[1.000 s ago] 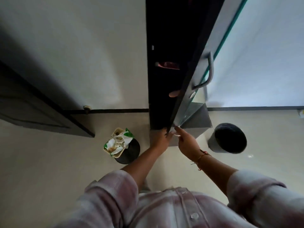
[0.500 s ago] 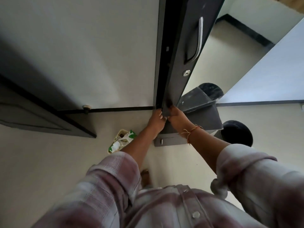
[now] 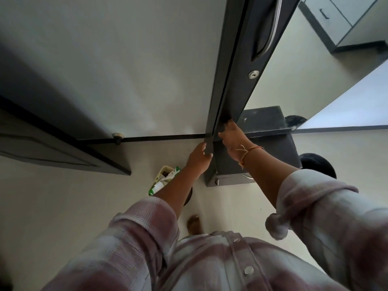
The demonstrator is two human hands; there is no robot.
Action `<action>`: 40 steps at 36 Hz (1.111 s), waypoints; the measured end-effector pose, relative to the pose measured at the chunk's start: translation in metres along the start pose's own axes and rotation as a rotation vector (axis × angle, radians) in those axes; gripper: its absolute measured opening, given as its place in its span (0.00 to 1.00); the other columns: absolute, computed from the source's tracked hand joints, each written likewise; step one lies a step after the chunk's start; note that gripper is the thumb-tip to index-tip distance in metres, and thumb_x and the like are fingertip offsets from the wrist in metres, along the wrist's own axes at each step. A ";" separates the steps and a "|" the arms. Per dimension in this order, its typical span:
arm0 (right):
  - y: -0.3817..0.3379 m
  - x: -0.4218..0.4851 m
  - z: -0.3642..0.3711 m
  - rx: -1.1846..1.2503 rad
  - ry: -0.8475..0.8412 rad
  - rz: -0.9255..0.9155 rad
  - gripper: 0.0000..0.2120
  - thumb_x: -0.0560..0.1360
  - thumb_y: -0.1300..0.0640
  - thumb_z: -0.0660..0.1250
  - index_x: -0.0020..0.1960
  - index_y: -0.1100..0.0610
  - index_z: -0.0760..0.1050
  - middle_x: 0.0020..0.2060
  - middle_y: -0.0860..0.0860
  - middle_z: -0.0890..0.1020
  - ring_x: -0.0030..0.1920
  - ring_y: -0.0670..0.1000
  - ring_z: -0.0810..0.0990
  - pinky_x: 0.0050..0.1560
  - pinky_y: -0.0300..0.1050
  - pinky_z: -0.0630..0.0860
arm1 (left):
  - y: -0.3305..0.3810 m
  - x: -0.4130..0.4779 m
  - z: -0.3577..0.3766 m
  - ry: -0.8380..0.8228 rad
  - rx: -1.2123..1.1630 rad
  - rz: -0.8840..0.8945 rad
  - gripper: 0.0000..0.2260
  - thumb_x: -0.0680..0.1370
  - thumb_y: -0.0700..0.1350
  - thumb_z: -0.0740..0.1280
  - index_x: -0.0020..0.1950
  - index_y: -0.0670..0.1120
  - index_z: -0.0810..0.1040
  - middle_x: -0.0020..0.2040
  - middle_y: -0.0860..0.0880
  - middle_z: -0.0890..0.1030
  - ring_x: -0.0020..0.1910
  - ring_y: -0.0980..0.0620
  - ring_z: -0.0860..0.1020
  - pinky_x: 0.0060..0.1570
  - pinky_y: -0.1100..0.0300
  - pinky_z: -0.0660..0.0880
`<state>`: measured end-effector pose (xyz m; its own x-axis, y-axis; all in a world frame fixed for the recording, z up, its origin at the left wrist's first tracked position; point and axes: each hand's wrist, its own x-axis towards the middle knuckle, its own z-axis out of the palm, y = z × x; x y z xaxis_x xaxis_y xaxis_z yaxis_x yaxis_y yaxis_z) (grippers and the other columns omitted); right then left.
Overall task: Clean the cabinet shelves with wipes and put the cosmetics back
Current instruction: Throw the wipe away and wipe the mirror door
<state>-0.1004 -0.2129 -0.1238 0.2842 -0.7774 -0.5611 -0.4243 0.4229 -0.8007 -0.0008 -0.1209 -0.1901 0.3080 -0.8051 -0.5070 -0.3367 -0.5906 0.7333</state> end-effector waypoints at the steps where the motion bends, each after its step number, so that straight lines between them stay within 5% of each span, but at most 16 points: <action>1: -0.001 0.002 0.001 0.006 -0.003 0.002 0.29 0.76 0.68 0.61 0.75 0.58 0.57 0.70 0.60 0.67 0.69 0.61 0.69 0.64 0.54 0.69 | -0.003 0.000 -0.002 -0.003 -0.002 -0.006 0.24 0.81 0.46 0.63 0.76 0.47 0.61 0.74 0.46 0.67 0.71 0.47 0.68 0.67 0.56 0.65; 10: -0.007 0.012 0.011 -0.079 0.029 0.000 0.33 0.77 0.65 0.61 0.77 0.57 0.51 0.74 0.59 0.62 0.73 0.60 0.63 0.70 0.57 0.64 | -0.024 -0.003 -0.013 -0.030 0.038 -0.036 0.24 0.80 0.47 0.63 0.75 0.47 0.62 0.72 0.45 0.69 0.70 0.45 0.69 0.66 0.53 0.67; 17: 0.013 0.004 0.032 -0.302 -0.079 -0.046 0.38 0.78 0.61 0.64 0.79 0.51 0.45 0.76 0.55 0.60 0.75 0.57 0.61 0.70 0.48 0.61 | -0.046 -0.008 -0.014 -0.053 0.124 -0.013 0.23 0.80 0.46 0.63 0.74 0.43 0.64 0.72 0.44 0.68 0.70 0.45 0.68 0.69 0.52 0.65; 24: 0.060 -0.024 0.093 -0.824 -0.396 -0.010 0.29 0.79 0.51 0.63 0.76 0.56 0.59 0.71 0.58 0.70 0.70 0.58 0.69 0.70 0.50 0.67 | -0.111 -0.020 0.001 -0.053 0.129 -0.127 0.17 0.79 0.46 0.62 0.67 0.42 0.72 0.63 0.41 0.76 0.64 0.43 0.74 0.63 0.52 0.70; 29: 0.087 -0.027 0.124 -1.033 -0.548 -0.040 0.21 0.81 0.56 0.59 0.72 0.62 0.65 0.70 0.60 0.70 0.70 0.59 0.68 0.69 0.50 0.65 | -0.172 -0.021 0.006 -0.084 0.230 -0.140 0.18 0.82 0.46 0.59 0.69 0.39 0.70 0.67 0.39 0.74 0.68 0.42 0.70 0.68 0.53 0.63; 33: 0.110 -0.013 0.140 -1.059 -0.576 -0.074 0.22 0.80 0.57 0.62 0.73 0.57 0.66 0.71 0.54 0.70 0.70 0.54 0.69 0.68 0.42 0.63 | -0.222 -0.010 0.007 -0.015 0.192 -0.278 0.19 0.77 0.45 0.63 0.66 0.40 0.73 0.63 0.40 0.76 0.65 0.41 0.73 0.65 0.51 0.69; 40: 0.147 0.020 0.166 -1.135 -0.570 -0.078 0.27 0.78 0.53 0.65 0.74 0.53 0.62 0.70 0.53 0.72 0.67 0.53 0.73 0.64 0.45 0.70 | -0.276 0.027 0.011 -0.078 0.414 -0.306 0.21 0.80 0.44 0.60 0.73 0.47 0.64 0.73 0.45 0.66 0.72 0.43 0.64 0.67 0.47 0.67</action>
<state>-0.0139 -0.0889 -0.2874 0.5498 -0.3534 -0.7568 -0.8042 -0.4689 -0.3653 0.0909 0.0199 -0.4111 0.3858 -0.5845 -0.7138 -0.5704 -0.7593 0.3134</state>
